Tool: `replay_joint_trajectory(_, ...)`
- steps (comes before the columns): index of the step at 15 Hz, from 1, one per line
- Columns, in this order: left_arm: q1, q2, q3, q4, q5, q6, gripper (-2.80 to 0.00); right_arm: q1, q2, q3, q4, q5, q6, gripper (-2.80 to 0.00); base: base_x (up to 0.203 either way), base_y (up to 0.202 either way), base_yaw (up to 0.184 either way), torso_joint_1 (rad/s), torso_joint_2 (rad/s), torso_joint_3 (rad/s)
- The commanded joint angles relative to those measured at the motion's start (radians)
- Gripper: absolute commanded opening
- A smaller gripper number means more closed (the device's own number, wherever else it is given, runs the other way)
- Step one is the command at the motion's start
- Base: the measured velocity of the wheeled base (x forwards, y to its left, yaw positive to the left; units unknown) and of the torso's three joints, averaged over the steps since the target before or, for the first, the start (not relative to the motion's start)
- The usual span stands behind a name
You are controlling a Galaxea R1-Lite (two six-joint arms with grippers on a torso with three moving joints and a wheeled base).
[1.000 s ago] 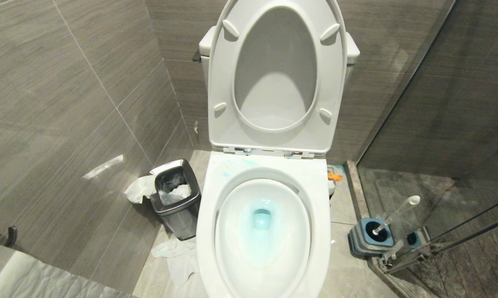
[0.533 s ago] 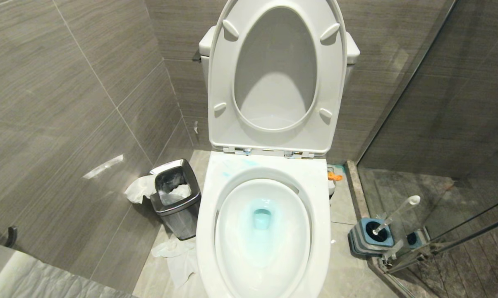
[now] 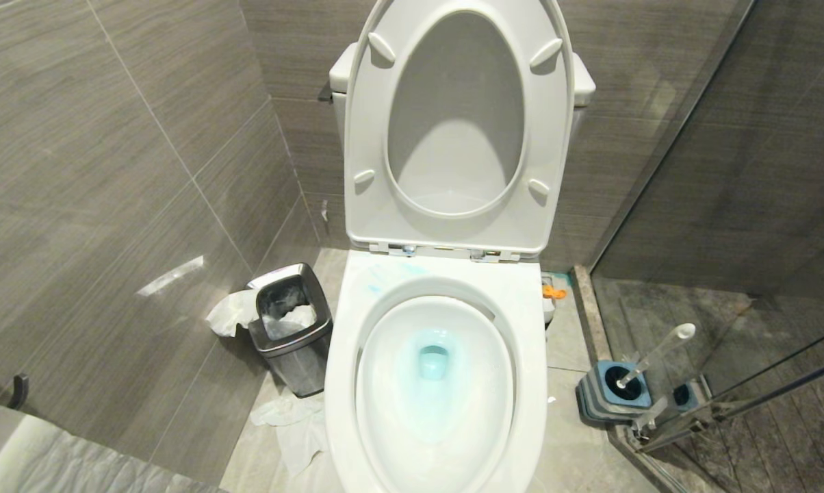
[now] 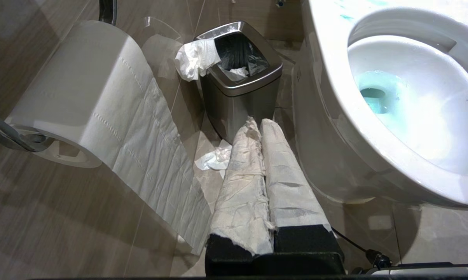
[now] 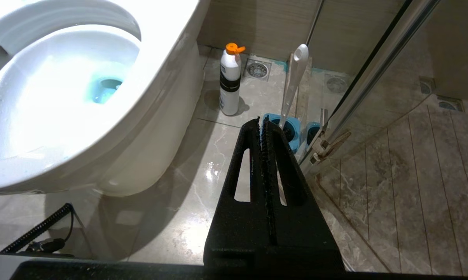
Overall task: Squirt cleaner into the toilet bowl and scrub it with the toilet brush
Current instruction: Flush the toilet
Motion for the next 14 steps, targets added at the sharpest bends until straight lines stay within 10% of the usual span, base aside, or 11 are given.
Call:
replay_joint_trajectory(1,0.0,0.0,0.002,0.0,0.0,0.0,-2.8,0.0,0.002,-0.001,-0.001,-0.002,0.022,-2.8,0.0,0.0,0.0,0.0,0.0,0.0)
replay_joint_trajectory(14,0.0,0.0,0.002,0.0,0.0,0.0,-2.8,0.0,0.002,-0.001,-0.001,0.006,0.004,-2.8,0.0,0.0,0.0,0.0,0.0,0.0)
